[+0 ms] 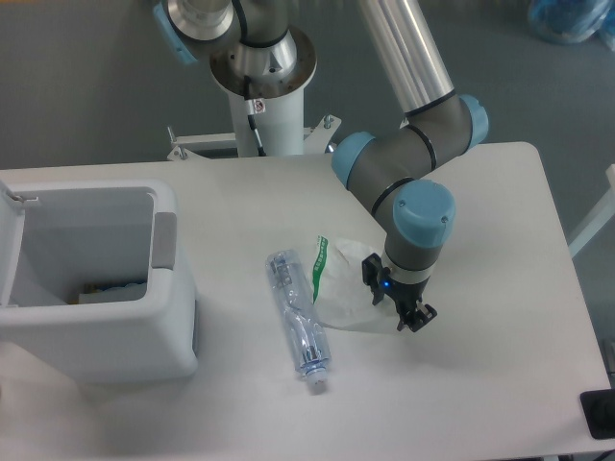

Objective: Place the trash in the trash can
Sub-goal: 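Move the gripper beside the plastic bag and lower onto its edge, then close the gripper on the clear plastic bag and lift it, then carry the held bag over the white trash bin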

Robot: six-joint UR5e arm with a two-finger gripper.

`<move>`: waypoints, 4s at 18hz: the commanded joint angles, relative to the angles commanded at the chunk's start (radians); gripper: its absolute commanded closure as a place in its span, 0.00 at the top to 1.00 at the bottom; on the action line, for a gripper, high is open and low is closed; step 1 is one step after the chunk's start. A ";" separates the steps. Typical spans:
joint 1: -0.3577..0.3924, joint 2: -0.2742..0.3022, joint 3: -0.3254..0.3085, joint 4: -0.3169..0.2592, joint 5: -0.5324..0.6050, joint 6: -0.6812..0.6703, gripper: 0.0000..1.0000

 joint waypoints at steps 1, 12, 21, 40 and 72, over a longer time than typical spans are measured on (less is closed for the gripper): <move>0.005 0.003 0.005 -0.002 0.002 0.000 0.00; 0.008 0.058 0.028 -0.011 0.084 0.000 0.00; 0.054 0.259 0.165 -0.112 0.140 -0.211 0.00; -0.038 0.485 0.204 -0.097 -0.531 -0.847 0.00; -0.313 0.551 -0.078 0.014 -0.577 -0.922 0.00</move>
